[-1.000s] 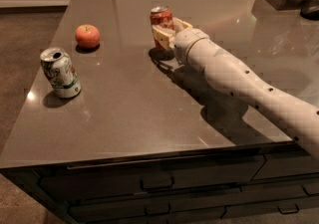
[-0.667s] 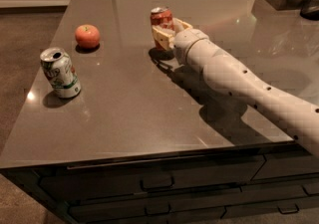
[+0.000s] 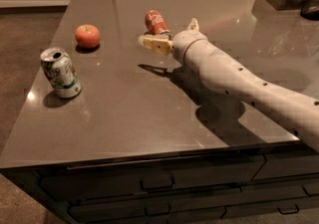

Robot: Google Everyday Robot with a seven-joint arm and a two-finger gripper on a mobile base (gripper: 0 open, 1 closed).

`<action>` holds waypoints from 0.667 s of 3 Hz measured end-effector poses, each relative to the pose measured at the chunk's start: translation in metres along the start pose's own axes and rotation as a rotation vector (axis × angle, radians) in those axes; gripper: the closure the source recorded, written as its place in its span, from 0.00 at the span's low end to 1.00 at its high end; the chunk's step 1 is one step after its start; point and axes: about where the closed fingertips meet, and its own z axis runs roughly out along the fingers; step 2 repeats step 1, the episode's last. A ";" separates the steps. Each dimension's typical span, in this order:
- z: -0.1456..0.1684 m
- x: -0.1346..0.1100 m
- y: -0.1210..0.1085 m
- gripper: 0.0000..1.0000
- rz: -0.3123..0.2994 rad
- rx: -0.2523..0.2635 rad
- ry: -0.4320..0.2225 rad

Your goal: Place coke can upright

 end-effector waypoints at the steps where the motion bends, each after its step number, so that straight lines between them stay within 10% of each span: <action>1: 0.000 0.000 0.000 0.00 -0.001 0.002 0.004; 2: 0.000 0.000 0.000 0.00 -0.001 0.002 0.004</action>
Offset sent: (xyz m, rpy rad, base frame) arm 0.0000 0.0000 0.0000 0.0000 0.0000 0.0000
